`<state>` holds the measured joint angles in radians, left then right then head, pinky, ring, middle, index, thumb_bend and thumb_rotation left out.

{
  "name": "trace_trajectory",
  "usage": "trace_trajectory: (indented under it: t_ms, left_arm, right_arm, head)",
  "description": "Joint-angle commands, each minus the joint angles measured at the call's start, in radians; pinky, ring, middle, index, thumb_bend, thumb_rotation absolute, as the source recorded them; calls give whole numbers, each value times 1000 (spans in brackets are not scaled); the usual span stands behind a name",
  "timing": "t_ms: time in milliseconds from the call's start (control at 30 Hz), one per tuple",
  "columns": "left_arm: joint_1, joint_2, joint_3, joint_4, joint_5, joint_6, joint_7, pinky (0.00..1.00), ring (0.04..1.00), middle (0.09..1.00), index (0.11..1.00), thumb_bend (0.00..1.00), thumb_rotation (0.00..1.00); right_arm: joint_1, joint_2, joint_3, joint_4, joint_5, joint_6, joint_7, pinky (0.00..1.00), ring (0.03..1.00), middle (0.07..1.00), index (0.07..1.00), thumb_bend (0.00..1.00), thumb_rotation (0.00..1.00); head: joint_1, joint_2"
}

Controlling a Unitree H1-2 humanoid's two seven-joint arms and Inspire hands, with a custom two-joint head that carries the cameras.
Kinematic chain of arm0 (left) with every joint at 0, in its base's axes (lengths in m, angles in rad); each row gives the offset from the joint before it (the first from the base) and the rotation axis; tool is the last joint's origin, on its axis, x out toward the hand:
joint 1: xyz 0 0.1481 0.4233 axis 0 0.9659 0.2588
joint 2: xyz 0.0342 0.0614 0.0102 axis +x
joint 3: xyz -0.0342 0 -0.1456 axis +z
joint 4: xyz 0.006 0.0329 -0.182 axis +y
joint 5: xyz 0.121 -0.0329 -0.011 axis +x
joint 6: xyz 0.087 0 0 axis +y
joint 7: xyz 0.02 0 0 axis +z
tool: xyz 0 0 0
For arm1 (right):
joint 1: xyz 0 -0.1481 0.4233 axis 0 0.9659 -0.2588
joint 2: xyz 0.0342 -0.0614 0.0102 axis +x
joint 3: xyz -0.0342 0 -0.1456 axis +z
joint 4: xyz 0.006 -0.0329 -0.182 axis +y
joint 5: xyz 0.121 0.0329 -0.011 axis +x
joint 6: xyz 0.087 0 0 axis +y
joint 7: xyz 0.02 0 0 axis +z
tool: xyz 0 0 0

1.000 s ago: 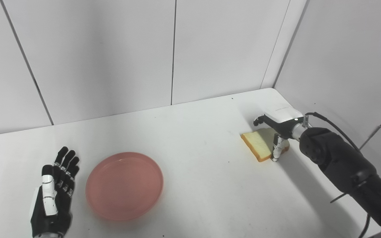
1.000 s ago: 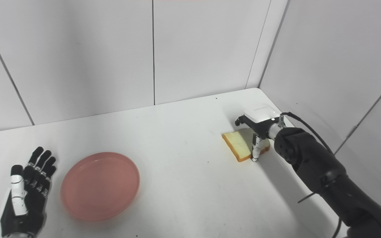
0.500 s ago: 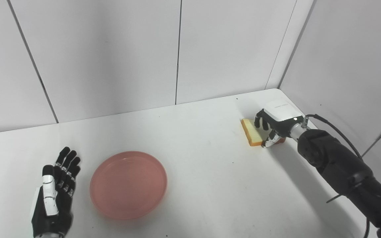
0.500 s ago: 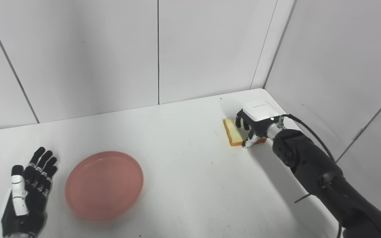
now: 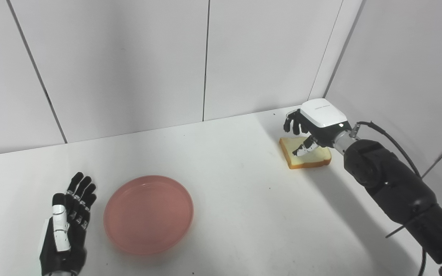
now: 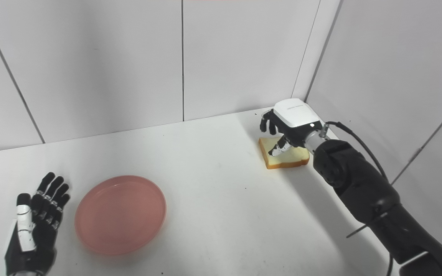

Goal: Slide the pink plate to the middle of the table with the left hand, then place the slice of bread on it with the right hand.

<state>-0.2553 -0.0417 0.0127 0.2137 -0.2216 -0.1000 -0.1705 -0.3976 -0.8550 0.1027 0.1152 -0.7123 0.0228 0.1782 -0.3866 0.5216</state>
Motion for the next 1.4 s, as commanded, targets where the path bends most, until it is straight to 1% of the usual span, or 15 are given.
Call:
trace_trajectory:
  t_ms: [0, 33, 67, 100, 133, 167, 200, 233, 300, 333, 467, 767, 933, 1233, 1367]
  left_arm:
    - [-14, -5, -6, -14, -6, -35, -14, 973, 940, 931, 894, 701, 999]
    - [-13, -5, -6, -15, -6, -33, -15, 977, 941, 931, 896, 702, 1000]
    - [-13, -4, -6, -15, -6, -33, -15, 978, 941, 931, 897, 702, 1000]
    - [-13, -4, -6, -16, -6, -32, -14, 978, 941, 931, 897, 705, 998]
    - [-13, -4, -6, -16, -6, -31, -14, 978, 941, 931, 897, 706, 996]
    - [-13, -4, -6, -16, -5, -31, -14, 979, 941, 932, 896, 707, 994]
    - [-14, -3, -7, -17, -5, -30, -14, 980, 945, 935, 899, 705, 998]
    - [-14, -3, -6, -17, -5, -29, -13, 984, 948, 937, 901, 701, 999]
    - [-14, -3, -6, -14, -5, -32, -15, 981, 945, 932, 899, 703, 1000]
    - [-14, -2, -6, -12, -4, -34, -15, 977, 941, 929, 898, 705, 1000]
    - [-10, -3, -6, -14, -8, -33, -16, 973, 940, 931, 894, 711, 994]
    - [-11, -3, -5, -13, -10, -35, -18, 967, 935, 925, 886, 709, 993]
    - [-12, -4, -3, -13, -6, -32, -13, 966, 930, 920, 885, 725, 988]
    - [-11, -4, -4, -15, -11, -34, -17, 962, 930, 922, 881, 736, 1000]
    - [-9, -6, -5, -19, -6, -30, -12, 962, 928, 919, 887, 746, 1000]
  right_arm:
    - [-23, -35, -33, -27, 18, -3, -1, 393, 476, 485, 496, 528, 0]
    - [-24, -38, -35, -25, 22, -11, 3, 466, 546, 497, 492, 528, 0]
    - [-26, -41, -37, -23, 26, -16, 8, 471, 551, 498, 491, 528, 0]
    - [-32, -51, -34, -32, 29, 3, 47, 511, 596, 504, 490, 528, 0]
    - [-36, -58, -32, -40, 30, 19, 76, 623, 707, 672, 644, 671, 41]
    - [-44, -66, -28, -53, 31, 49, 125, 681, 764, 758, 723, 745, 63]
    - [-54, -73, -24, -60, 29, 76, 170, 784, 846, 858, 819, 820, 93]
    - [-64, -76, -21, -60, 26, 92, 202, 836, 887, 900, 868, 860, 99]
    - [-86, -82, -11, -42, 21, 110, 255, 936, 960, 950, 935, 925, 91]
    - [-99, -85, -1, -31, 11, 119, 279, 976, 986, 973, 959, 941, 103]
    - [-138, -89, 29, 26, -6, 116, 317, 998, 999, 991, 976, 961, 117]
    - [-224, -86, 101, 169, -35, 110, 371, 1000, 1000, 1000, 999, 990, 148]
    - [-260, -87, 144, 224, -53, 98, 392, 1000, 1000, 1000, 1000, 1000, 178]
    - [-322, -67, 222, 334, -91, 104, 423, 1000, 1000, 1000, 1000, 1000, 173]
    - [-344, -62, 255, 382, -99, 91, 426, 1000, 1000, 1000, 1000, 1000, 181]
  head:
    - [1, 1]
    - [1, 1]
    - [0, -1]
    - [-2, -1]
    - [-4, -2]
    - [-4, -3]
    - [-4, -4]
    - [-4, -5]
    - [-4, -5]
    - [-4, -5]
    - [-3, -3]
    - [-5, -1]
    - [-8, -2]
    - [-9, -2]
    - [-10, 2]
